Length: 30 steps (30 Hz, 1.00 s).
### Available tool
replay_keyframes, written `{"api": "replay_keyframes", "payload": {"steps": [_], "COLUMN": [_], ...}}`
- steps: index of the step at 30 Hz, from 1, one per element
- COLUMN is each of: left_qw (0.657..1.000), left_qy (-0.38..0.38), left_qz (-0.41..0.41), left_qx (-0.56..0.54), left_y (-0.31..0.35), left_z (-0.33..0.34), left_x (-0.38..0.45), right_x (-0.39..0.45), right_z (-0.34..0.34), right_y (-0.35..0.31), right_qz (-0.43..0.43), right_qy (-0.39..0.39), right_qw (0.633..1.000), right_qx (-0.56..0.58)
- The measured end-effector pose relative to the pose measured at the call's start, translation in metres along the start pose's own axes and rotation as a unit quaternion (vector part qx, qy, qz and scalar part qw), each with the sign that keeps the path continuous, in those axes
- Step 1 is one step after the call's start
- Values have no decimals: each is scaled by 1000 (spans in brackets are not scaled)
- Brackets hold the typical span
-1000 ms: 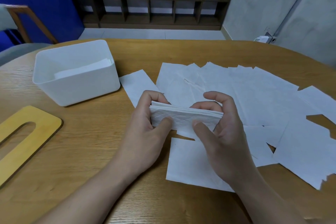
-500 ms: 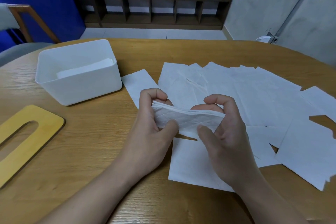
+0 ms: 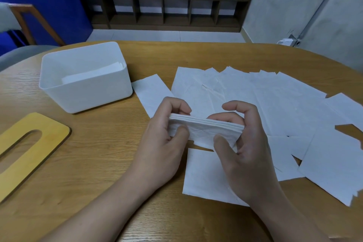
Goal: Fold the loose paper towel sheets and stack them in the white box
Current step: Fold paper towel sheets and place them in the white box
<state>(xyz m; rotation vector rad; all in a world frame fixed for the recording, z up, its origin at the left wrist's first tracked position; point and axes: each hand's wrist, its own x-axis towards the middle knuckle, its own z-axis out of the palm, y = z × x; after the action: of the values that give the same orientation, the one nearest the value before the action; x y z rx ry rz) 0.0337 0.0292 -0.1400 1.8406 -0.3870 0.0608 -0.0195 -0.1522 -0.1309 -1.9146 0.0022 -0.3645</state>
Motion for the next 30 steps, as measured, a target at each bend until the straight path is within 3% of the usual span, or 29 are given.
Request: {"api": "replay_keyframes", "payload": {"steps": [11,15,20,24,30], "left_qw": [997,997,998,997,989], "left_qy": [45,-16,10,52,144], "left_qz": [-41,-60,-54,-53,-6], "left_qx": [-55,56,35,-1,-15], "left_y": [2,11,18,19,11], "left_z": [-10,-26,-49,-67,-106], "left_x": [3,-1,-3,-2,8], "right_x": [4,9,12,19,53], "right_z": [-7,-12,-6,12,51], "right_y": [-3,-8,-19,-35,-69], "right_qz": [51,98,130,80,13], "right_qy": [14,32,46,85,73], "right_qw": [998,991,982,988,996], "right_qx": [38,86,126,96,41]}}
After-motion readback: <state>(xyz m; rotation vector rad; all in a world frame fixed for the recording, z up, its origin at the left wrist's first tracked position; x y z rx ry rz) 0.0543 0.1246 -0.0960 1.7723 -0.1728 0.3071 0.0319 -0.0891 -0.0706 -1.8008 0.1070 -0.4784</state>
